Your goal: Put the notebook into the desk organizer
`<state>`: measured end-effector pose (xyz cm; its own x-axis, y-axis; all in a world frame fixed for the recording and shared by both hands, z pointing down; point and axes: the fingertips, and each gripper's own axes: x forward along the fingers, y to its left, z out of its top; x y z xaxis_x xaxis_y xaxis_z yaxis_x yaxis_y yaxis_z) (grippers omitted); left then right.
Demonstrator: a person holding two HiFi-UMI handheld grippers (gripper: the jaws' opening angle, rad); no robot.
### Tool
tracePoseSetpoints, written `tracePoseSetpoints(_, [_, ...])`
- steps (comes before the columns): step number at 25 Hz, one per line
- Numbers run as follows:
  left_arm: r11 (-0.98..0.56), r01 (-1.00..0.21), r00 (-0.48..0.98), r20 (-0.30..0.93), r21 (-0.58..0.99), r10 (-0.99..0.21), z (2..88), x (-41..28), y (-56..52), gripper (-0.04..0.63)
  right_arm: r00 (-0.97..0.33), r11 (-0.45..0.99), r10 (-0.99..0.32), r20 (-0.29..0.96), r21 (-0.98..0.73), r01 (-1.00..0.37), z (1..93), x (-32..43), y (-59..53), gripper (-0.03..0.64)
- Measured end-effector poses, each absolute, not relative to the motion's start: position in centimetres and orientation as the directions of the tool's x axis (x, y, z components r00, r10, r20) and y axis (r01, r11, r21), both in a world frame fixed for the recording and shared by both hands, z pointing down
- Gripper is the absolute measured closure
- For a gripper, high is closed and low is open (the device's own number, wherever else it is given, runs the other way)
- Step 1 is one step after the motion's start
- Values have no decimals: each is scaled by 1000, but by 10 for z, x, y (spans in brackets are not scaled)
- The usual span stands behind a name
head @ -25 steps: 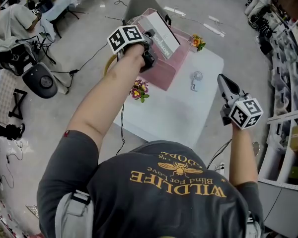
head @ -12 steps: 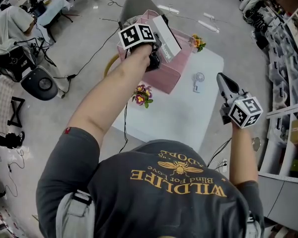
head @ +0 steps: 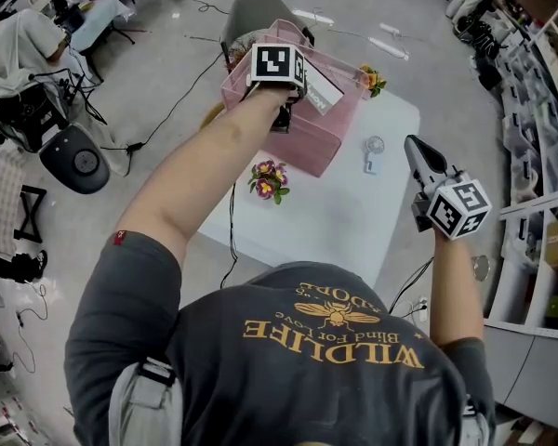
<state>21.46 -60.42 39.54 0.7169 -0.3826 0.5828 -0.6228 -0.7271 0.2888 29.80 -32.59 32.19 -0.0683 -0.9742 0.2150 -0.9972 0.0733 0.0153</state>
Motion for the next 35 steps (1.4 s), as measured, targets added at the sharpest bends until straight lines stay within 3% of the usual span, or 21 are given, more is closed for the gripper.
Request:
tracePoseSetpoints(4, [-793, -591, 680, 619, 145, -393, 399, 220, -600, 410, -60, 65, -975, 215, 16, -998, 322, 299, -323, 615])
tracePoseSetpoints(15, [-868, -439, 581, 663, -234, -472, 406, 226, -591, 328, 6, -3, -968, 252, 14, -1000, 329, 311, -319, 617])
tracePoseSetpoints(18, [-855, -402, 546, 664, -327, -511, 408, 226, -597, 267, 14, -12, -966, 258, 12, -1000, 329, 312, -321, 615])
tracePoseSetpoints(35, [-790, -365, 457, 645, -493, -613, 410, 216, -616, 97, 38, -35, -960, 278, 16, -999, 331, 317, -316, 617])
